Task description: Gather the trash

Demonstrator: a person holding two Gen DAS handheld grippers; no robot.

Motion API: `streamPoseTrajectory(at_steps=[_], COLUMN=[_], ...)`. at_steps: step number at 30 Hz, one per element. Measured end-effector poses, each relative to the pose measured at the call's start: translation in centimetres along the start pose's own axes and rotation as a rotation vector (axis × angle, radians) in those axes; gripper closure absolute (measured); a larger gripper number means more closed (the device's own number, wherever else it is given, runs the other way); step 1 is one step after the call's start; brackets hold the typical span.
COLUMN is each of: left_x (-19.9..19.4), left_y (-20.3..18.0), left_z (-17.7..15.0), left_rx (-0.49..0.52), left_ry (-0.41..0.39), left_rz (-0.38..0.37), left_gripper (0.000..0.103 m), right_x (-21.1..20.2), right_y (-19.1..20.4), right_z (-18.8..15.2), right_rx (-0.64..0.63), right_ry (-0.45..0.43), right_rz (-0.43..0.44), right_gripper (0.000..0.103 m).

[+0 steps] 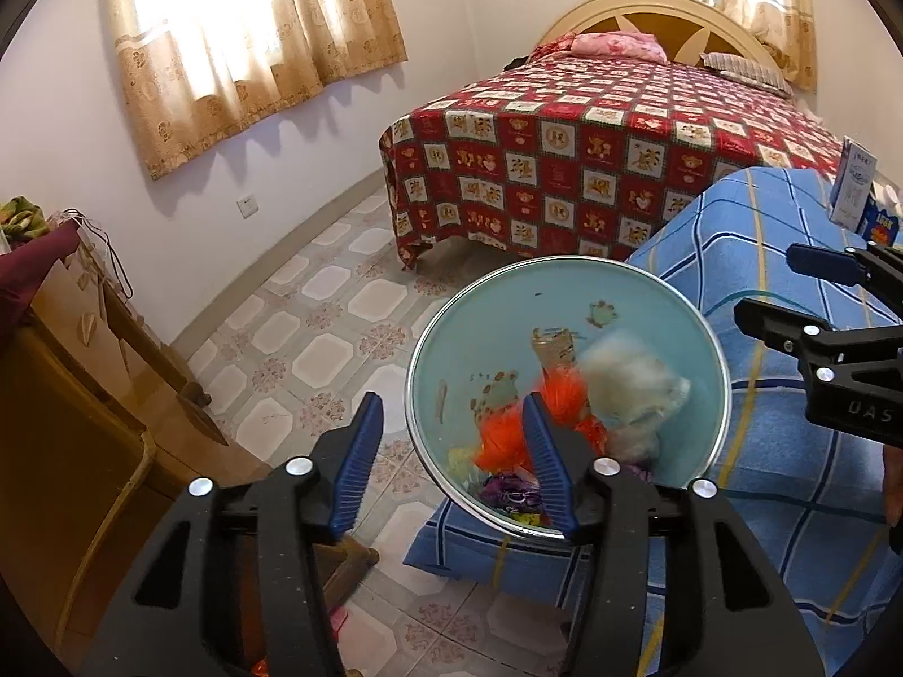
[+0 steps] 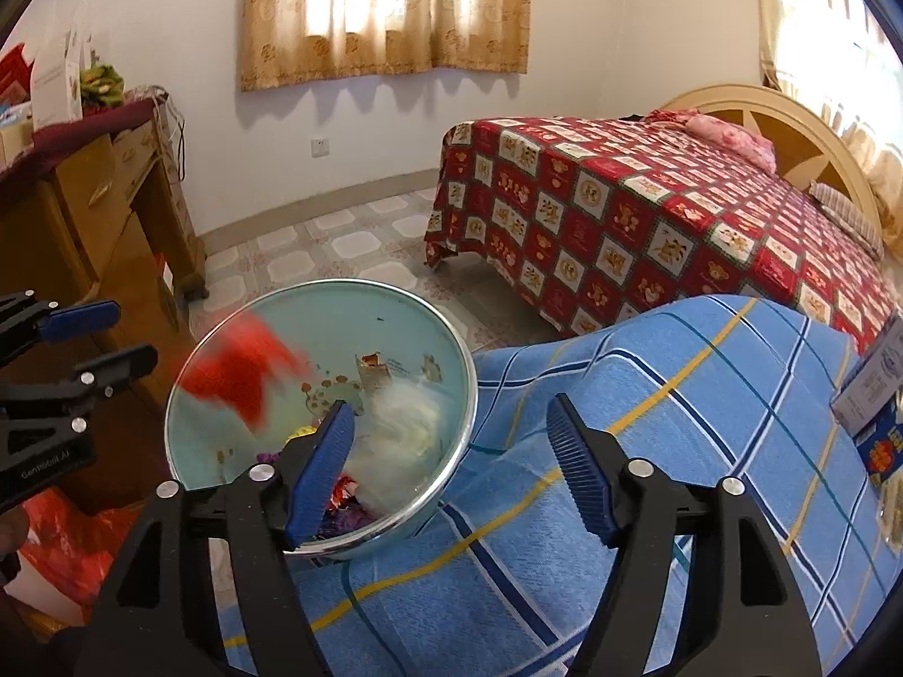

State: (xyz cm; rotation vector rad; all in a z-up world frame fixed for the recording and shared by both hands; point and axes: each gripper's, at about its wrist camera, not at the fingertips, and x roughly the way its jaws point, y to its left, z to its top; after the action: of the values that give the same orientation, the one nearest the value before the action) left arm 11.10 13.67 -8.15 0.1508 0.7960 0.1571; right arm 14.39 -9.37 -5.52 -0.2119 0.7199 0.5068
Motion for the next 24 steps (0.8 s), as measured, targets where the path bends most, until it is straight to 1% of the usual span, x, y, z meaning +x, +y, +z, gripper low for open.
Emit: streamPoseTrajectory(at_steps=[1, 2, 4, 6, 9, 10, 11, 16, 20, 24], left_x=[-0.2, -0.6, -1.2, -2.3, -4.1, -4.5, -5.1, -7.5, -8.6, -8.9], left_y=[0.0, 0.0, 0.1, 0.4, 0.8, 0.8, 0.9, 0.9, 0.7, 0.6], left_z=[0.0, 0.1, 0.2, 0.5, 1.0, 1.0, 1.2, 1.8, 1.9, 2.1], left_rx=[-0.003, -0.009, -0.017, -0.038, -0.063, -0.066, -0.069, -0.078, -0.08, -0.079], left_ry=[-0.005, -0.019, -0.036, -0.066, -0.119, -0.13, -0.148, -0.206, -0.232, -0.24], left_rz=[0.0, 0.003, 0.004, 0.002, 0.004, 0.007, 0.012, 0.005, 0.006, 0.005], left_gripper=[0.041, 0.036, 0.029, 0.026, 0.019, 0.017, 0.017, 0.016, 0.012, 0.011], right_x=[-0.5, -0.9, -2.0, -3.5, -7.4, -7.8, -9.1, -12.0, -13.4, -14.2], right_y=[-0.1, -0.2, -0.4, -0.8, -1.1, -1.2, -1.3, -1.8, -2.8, -3.4], right_z=[-0.2, -0.3, -0.8, -1.4, -2.5, -2.7, -2.9, -3.3, -3.4, -3.4], right_rx=[0.007, 0.011, 0.026, 0.043, 0.081, 0.083, 0.091, 0.102, 0.111, 0.127], right_ry=[-0.005, -0.01, -0.025, -0.055, -0.145, -0.155, -0.185, -0.248, -0.273, -0.281], right_rz=[-0.003, -0.007, -0.029, -0.065, -0.145, -0.152, -0.172, -0.199, -0.22, -0.233], right_gripper=[0.028, 0.028, 0.027, 0.025, 0.022, 0.022, 0.021, 0.019, 0.019, 0.019])
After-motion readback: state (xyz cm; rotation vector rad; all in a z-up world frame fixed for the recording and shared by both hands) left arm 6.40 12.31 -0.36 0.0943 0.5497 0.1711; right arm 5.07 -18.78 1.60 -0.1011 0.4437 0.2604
